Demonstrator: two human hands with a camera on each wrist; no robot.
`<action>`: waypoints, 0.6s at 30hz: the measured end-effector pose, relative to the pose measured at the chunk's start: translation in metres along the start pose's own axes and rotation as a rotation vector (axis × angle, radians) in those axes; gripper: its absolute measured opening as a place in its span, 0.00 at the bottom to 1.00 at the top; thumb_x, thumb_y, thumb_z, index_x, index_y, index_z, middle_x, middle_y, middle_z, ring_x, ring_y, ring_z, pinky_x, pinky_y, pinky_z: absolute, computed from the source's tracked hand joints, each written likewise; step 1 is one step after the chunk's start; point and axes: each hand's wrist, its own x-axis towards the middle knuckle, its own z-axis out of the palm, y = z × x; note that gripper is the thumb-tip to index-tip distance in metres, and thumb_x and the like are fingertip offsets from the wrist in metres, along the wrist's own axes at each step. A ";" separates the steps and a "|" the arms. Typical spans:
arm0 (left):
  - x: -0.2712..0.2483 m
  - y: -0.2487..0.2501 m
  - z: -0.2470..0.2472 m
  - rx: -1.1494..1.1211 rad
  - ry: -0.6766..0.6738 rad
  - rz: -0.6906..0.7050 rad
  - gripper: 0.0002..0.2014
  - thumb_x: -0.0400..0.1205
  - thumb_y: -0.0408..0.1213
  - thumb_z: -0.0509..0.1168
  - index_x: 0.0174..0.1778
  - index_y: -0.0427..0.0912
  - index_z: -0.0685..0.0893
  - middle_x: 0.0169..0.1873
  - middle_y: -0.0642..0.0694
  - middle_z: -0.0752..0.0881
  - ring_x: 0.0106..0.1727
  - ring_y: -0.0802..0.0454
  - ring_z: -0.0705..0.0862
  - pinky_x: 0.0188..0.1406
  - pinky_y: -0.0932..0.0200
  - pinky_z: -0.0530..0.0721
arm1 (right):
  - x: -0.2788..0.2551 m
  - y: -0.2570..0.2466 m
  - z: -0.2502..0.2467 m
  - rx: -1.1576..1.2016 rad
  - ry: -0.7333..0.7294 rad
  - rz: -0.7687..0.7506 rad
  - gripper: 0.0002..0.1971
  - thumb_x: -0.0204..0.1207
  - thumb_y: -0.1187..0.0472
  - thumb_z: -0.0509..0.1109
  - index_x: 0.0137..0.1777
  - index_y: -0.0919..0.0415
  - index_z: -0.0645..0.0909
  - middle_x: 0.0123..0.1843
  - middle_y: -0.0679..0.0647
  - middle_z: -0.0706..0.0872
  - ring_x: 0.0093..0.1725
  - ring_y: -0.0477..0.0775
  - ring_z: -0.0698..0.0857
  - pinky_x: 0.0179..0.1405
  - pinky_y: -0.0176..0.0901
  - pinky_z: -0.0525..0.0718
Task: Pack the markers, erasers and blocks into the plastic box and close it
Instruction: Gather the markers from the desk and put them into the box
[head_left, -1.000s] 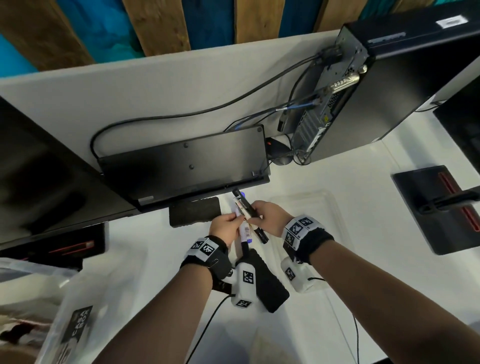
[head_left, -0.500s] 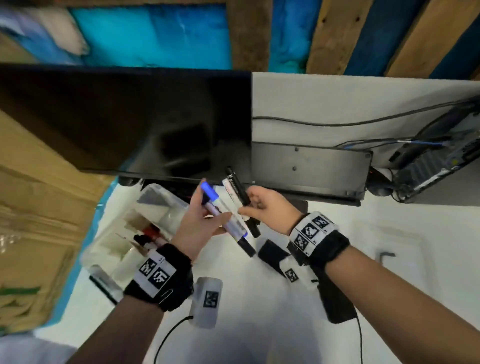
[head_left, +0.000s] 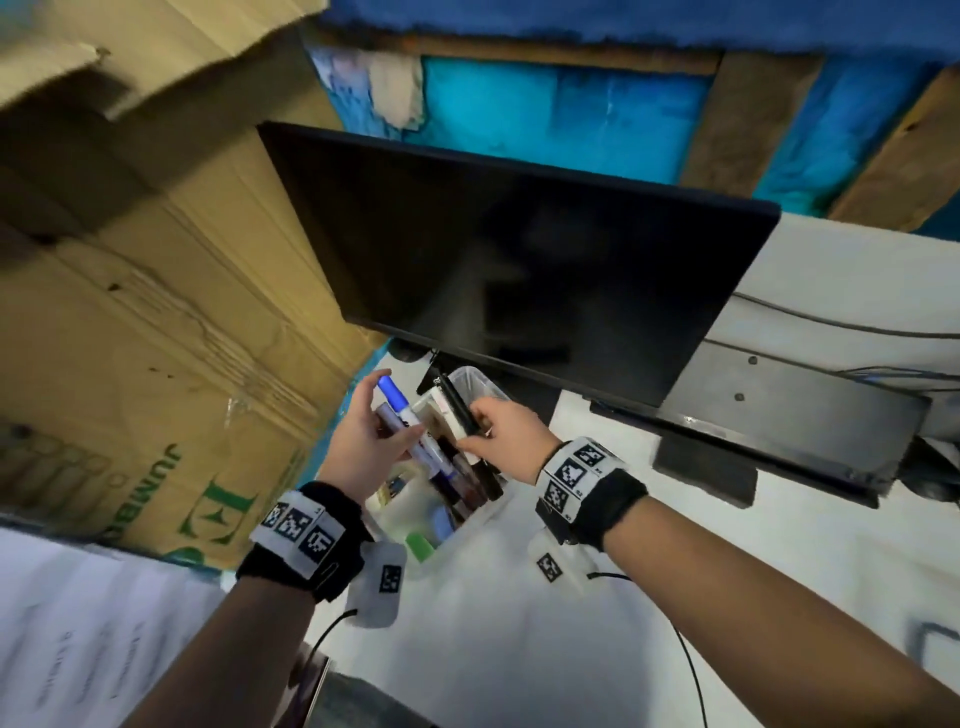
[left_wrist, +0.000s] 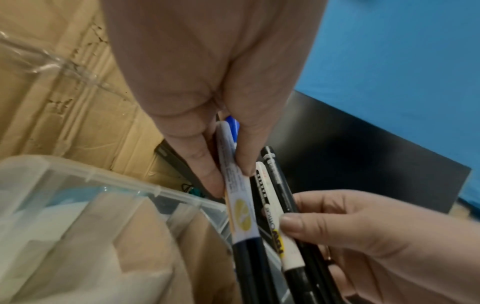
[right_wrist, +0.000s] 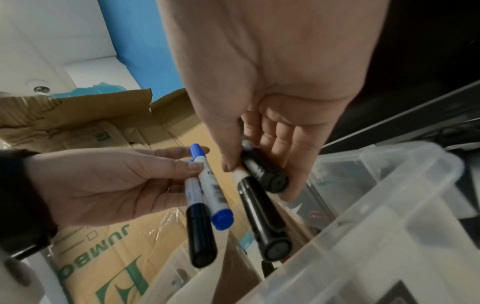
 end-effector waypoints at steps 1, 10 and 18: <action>0.003 -0.004 0.001 0.035 0.001 -0.010 0.31 0.76 0.32 0.72 0.70 0.55 0.66 0.40 0.24 0.85 0.41 0.32 0.88 0.43 0.44 0.91 | 0.003 0.000 0.003 -0.015 -0.014 0.025 0.12 0.74 0.57 0.73 0.55 0.58 0.80 0.47 0.54 0.88 0.43 0.50 0.82 0.47 0.45 0.82; 0.023 -0.018 0.022 0.269 -0.012 -0.033 0.18 0.74 0.34 0.72 0.59 0.40 0.79 0.39 0.44 0.84 0.43 0.44 0.83 0.41 0.54 0.80 | 0.018 -0.004 0.023 -0.123 -0.046 0.147 0.10 0.73 0.57 0.73 0.52 0.59 0.82 0.41 0.55 0.87 0.43 0.56 0.85 0.42 0.44 0.77; 0.033 -0.025 0.014 0.541 0.000 -0.006 0.21 0.77 0.47 0.67 0.64 0.41 0.82 0.60 0.36 0.80 0.60 0.36 0.80 0.60 0.49 0.79 | 0.026 -0.009 0.033 -0.298 -0.050 0.141 0.14 0.74 0.57 0.70 0.59 0.59 0.81 0.56 0.58 0.86 0.55 0.60 0.85 0.52 0.50 0.84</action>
